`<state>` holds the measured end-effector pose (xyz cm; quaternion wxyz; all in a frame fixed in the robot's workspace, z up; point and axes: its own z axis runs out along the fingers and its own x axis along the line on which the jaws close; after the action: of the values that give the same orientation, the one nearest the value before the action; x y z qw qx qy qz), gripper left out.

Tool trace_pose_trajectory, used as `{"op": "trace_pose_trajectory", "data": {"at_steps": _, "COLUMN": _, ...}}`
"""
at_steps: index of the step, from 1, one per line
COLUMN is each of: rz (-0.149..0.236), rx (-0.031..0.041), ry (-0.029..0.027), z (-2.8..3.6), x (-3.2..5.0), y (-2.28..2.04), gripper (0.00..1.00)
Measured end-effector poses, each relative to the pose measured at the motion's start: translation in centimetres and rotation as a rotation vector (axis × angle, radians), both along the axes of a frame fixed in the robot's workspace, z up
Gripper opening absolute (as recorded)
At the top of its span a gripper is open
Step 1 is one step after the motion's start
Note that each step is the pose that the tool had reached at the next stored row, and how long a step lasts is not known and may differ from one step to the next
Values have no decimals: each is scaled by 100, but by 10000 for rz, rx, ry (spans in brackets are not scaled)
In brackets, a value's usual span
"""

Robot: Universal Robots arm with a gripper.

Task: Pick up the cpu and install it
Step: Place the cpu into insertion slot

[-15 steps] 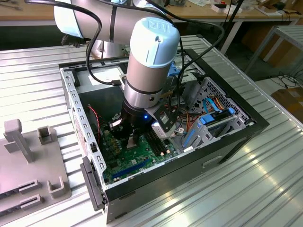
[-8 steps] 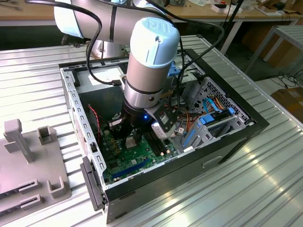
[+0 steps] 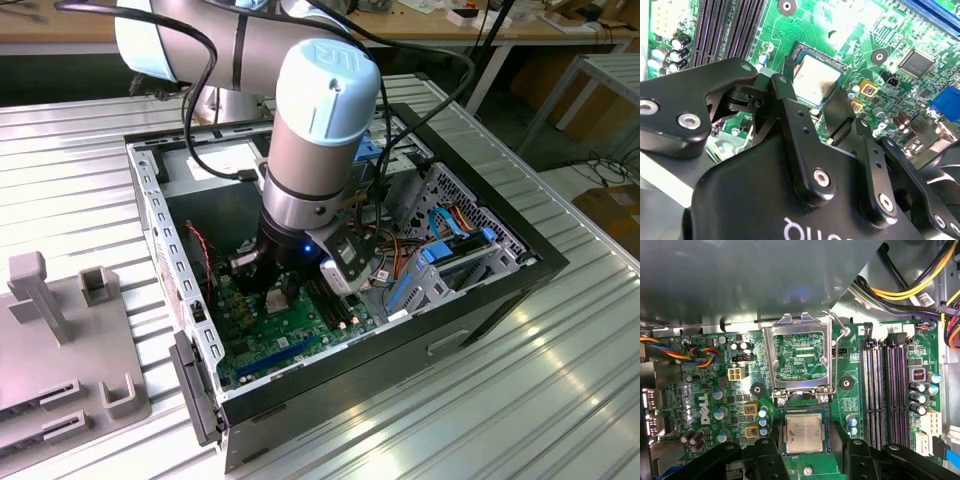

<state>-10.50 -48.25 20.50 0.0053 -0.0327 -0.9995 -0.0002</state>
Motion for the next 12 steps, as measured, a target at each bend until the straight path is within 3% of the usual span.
{"op": "trace_pose_trajectory", "data": {"at_steps": 10, "rz": 242, "rx": 36, "ry": 0, "z": -2, "x": 0, "y": -14, "gripper": 50}}
{"op": "trace_pose_trajectory", "data": {"at_steps": 11, "rz": 266, "rx": 36, "ry": 1, "z": -3, "x": -1, "y": -14, "gripper": 43}}
{"op": "trace_pose_trajectory", "data": {"at_steps": 12, "rz": 278, "rx": 36, "ry": 1, "z": -3, "x": -1, "y": -15, "gripper": 43}}
